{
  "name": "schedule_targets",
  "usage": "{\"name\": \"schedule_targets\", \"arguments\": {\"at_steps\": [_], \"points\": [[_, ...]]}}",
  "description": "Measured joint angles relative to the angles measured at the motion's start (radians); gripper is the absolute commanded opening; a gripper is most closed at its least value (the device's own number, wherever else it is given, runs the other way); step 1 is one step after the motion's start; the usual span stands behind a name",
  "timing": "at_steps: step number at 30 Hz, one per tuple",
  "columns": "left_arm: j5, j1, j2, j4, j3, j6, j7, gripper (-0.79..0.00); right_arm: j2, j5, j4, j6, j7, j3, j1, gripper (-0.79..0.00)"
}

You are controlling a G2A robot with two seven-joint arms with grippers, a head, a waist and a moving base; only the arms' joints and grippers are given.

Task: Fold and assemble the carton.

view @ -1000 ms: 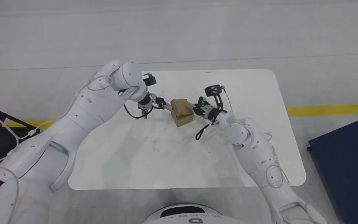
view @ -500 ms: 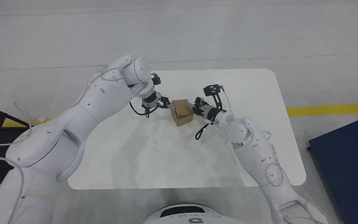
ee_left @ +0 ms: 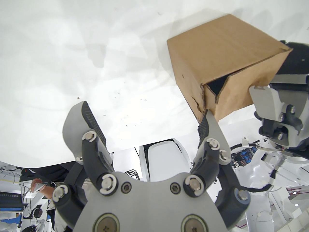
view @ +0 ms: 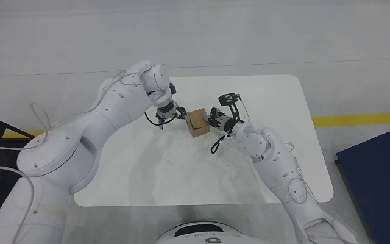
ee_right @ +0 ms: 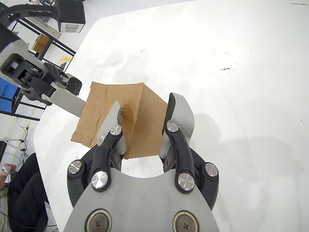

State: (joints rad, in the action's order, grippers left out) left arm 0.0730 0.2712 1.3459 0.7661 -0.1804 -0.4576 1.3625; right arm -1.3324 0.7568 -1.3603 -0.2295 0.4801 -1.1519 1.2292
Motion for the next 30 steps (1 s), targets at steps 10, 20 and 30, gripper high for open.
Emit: {"name": "schedule_targets", "arguments": {"at_steps": [10,20,30], "points": [[0.019,-0.016,0.004,-0.036,-0.012,0.007,0.007,0.0,0.001,0.031,-0.013,0.051,-0.011,0.013,0.005,-0.443],[-0.032,-0.001,0.004,-0.001,0.006,0.004,0.004,0.0,0.004,0.031,-0.035,0.056,-0.012,0.015,0.013,-0.443],[-0.067,-0.008,0.033,-0.05,0.01,0.029,0.029,0.0,0.015,0.031,-0.11,0.056,-0.044,-0.021,0.062,-0.416]]}}
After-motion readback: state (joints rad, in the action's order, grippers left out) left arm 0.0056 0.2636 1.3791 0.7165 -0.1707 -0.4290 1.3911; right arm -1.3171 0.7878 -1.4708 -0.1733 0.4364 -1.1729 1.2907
